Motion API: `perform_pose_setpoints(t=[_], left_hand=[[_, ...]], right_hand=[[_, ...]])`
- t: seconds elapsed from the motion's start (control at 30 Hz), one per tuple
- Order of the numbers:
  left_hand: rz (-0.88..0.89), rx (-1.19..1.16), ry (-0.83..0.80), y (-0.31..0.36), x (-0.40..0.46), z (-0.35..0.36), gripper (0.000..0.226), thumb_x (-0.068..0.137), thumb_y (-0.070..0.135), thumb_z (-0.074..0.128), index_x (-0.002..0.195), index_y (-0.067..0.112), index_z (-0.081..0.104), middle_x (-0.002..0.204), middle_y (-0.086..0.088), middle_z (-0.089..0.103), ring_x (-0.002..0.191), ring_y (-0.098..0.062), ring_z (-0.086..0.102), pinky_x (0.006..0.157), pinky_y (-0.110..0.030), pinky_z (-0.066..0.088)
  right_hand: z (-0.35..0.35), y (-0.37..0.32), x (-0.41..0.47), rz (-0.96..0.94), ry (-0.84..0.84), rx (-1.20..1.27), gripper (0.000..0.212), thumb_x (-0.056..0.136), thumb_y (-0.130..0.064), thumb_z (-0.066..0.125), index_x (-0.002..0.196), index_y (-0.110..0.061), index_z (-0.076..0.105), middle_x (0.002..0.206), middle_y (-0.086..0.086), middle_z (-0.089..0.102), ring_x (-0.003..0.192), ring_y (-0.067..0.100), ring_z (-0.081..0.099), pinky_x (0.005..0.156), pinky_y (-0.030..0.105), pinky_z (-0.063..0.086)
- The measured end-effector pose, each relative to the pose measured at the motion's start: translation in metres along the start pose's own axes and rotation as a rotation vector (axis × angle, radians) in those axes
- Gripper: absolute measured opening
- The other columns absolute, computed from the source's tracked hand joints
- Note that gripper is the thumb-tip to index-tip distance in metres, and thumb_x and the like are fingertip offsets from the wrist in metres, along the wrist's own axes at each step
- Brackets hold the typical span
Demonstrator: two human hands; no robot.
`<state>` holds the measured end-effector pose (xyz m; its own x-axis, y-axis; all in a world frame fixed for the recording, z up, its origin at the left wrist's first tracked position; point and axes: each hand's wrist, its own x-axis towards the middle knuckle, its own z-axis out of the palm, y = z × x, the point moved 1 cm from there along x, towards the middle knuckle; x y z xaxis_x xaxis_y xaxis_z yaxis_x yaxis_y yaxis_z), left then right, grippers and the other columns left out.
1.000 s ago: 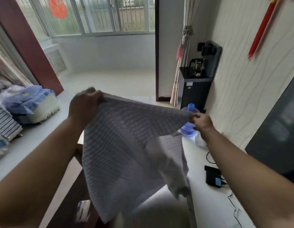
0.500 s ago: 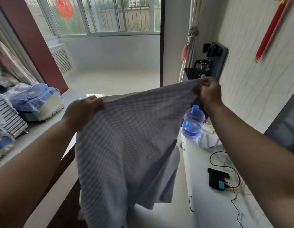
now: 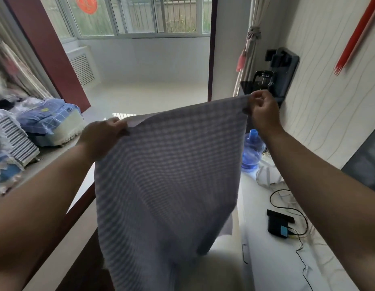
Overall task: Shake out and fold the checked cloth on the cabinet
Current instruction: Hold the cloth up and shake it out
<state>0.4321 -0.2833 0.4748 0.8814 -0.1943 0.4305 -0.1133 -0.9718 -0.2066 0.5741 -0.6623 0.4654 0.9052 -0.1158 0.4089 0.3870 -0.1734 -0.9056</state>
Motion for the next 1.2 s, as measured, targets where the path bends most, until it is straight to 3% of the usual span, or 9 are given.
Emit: perform_pose_setpoints(t=[0.17, 0.3, 0.43, 0.53, 0.67, 0.77, 0.93, 1.07, 1.2], left_hand=[[0.031, 0.107, 0.138, -0.011, 0.020, -0.028, 0.015, 0.090, 0.020, 0.058, 0.097, 0.010, 0.066, 0.081, -0.018, 0.062, 0.055, -0.040, 0.062, 0.049, -0.041, 0.046], [0.045, 0.190, 0.212, -0.020, 0.034, -0.046, 0.015, 0.092, 0.018, 0.055, 0.098, 0.008, 0.064, 0.081, -0.020, 0.058, 0.059, -0.043, 0.061, 0.050, -0.042, 0.045], [0.068, 0.124, 0.163, -0.013, 0.024, -0.038, 0.017, 0.092, 0.018, 0.056, 0.102, 0.009, 0.065, 0.085, -0.020, 0.061, 0.058, -0.044, 0.062, 0.053, -0.045, 0.048], [0.094, 0.060, 0.092, -0.008, 0.008, -0.022, 0.015, 0.088, 0.013, 0.060, 0.101, 0.008, 0.066, 0.085, -0.020, 0.063, 0.056, -0.042, 0.062, 0.052, -0.045, 0.049], [0.076, -0.078, 0.079, -0.005, -0.002, -0.011, 0.014, 0.087, 0.009, 0.063, 0.101, 0.008, 0.067, 0.089, -0.019, 0.066, 0.062, -0.043, 0.064, 0.056, -0.049, 0.053], [0.150, -0.112, 0.144, 0.005, -0.009, -0.006, 0.025, 0.084, 0.009, 0.069, 0.104, 0.015, 0.054, 0.087, -0.021, 0.069, 0.054, -0.043, 0.064, 0.051, -0.048, 0.052], [-0.088, -0.266, 0.062, 0.002, -0.011, 0.012, 0.046, 0.088, 0.026, 0.065, 0.124, 0.021, 0.037, 0.083, -0.016, 0.069, 0.065, -0.041, 0.066, 0.060, -0.040, 0.045], [-0.217, -0.431, -0.042, -0.002, -0.003, 0.015, 0.021, 0.085, 0.028, 0.068, 0.069, 0.017, 0.061, 0.064, 0.002, 0.062, 0.062, -0.023, 0.060, 0.056, -0.024, 0.037], [-0.381, -0.790, -0.202, 0.003, -0.014, 0.021, 0.020, 0.082, 0.021, 0.072, 0.063, 0.022, 0.065, 0.062, 0.004, 0.062, 0.056, -0.004, 0.053, 0.053, -0.014, 0.042]], right_hand=[[0.004, 0.023, -0.009, 0.156, 0.007, -0.032, 0.006, 0.091, -0.006, 0.055, 0.086, -0.009, 0.055, 0.085, 0.008, 0.059, 0.064, 0.010, 0.059, 0.049, 0.014, 0.053], [0.011, 0.051, -0.046, 0.511, -0.281, 0.159, 0.008, 0.094, -0.007, 0.052, 0.087, -0.010, 0.054, 0.087, 0.012, 0.064, 0.063, 0.016, 0.068, 0.051, 0.021, 0.056], [-0.001, 0.047, -0.038, 0.383, -0.149, 0.179, 0.010, 0.093, -0.008, 0.055, 0.085, -0.014, 0.053, 0.091, 0.008, 0.064, 0.073, 0.017, 0.067, 0.055, 0.022, 0.055], [-0.010, 0.033, -0.018, 0.194, 0.015, -0.050, 0.019, 0.092, -0.015, 0.057, 0.076, -0.024, 0.051, 0.086, 0.004, 0.061, 0.078, 0.019, 0.060, 0.069, 0.028, 0.053], [-0.009, 0.030, -0.014, 0.090, 0.043, -0.193, 0.008, 0.092, -0.019, 0.055, 0.086, -0.016, 0.051, 0.083, 0.000, 0.058, 0.081, 0.017, 0.055, 0.058, 0.004, 0.039], [-0.009, 0.033, -0.019, 0.073, 0.087, -0.187, 0.006, 0.094, -0.018, 0.053, 0.092, -0.013, 0.049, 0.075, -0.010, 0.052, 0.080, 0.015, 0.052, 0.053, -0.001, 0.036], [-0.017, 0.029, -0.023, 0.016, 0.141, -0.145, 0.010, 0.095, -0.021, 0.050, 0.099, -0.012, 0.051, 0.089, 0.002, 0.055, 0.077, 0.009, 0.050, 0.059, -0.001, 0.037], [-0.017, 0.025, -0.022, -0.013, 0.147, -0.132, 0.020, 0.094, -0.023, 0.053, 0.103, -0.004, 0.055, 0.092, 0.004, 0.056, 0.080, 0.010, 0.051, 0.061, 0.000, 0.038], [-0.019, 0.030, -0.022, 0.035, 0.156, -0.072, 0.015, 0.092, -0.021, 0.058, 0.099, -0.009, 0.059, 0.087, -0.001, 0.059, 0.072, 0.000, 0.053, 0.059, 0.001, 0.042]])
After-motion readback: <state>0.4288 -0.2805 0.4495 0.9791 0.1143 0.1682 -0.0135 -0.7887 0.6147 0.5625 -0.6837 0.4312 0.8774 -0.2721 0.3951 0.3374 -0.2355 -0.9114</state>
